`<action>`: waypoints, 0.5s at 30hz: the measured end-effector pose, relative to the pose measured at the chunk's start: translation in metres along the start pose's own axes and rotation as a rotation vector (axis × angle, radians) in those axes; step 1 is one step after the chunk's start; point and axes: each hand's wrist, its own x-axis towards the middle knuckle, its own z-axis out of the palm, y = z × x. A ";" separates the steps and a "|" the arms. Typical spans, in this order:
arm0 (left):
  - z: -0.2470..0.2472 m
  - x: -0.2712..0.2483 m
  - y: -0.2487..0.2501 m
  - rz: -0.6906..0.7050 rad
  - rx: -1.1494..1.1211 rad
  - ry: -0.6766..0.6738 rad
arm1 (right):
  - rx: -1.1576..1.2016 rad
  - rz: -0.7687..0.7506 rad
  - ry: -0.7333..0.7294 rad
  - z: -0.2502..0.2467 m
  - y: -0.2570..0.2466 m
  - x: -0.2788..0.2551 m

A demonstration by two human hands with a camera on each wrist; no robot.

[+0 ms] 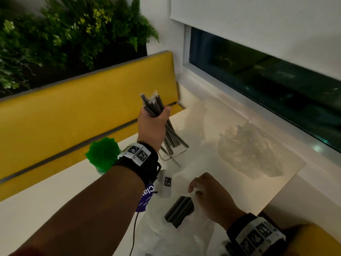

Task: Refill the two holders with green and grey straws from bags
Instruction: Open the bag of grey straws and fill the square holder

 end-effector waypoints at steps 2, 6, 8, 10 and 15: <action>0.003 0.008 0.001 0.035 -0.010 0.016 | 0.007 -0.003 0.000 -0.002 0.002 0.002; 0.007 0.006 -0.013 0.038 0.145 -0.052 | 0.036 0.023 -0.001 -0.003 0.003 0.006; 0.002 0.006 -0.032 -0.025 0.260 -0.134 | 0.042 0.030 -0.004 -0.003 0.002 0.008; -0.004 0.007 -0.048 -0.021 0.495 -0.188 | 0.047 0.032 -0.006 -0.002 0.000 0.009; -0.019 0.009 -0.055 -0.105 1.111 -0.355 | 0.049 0.040 -0.006 0.000 0.000 0.012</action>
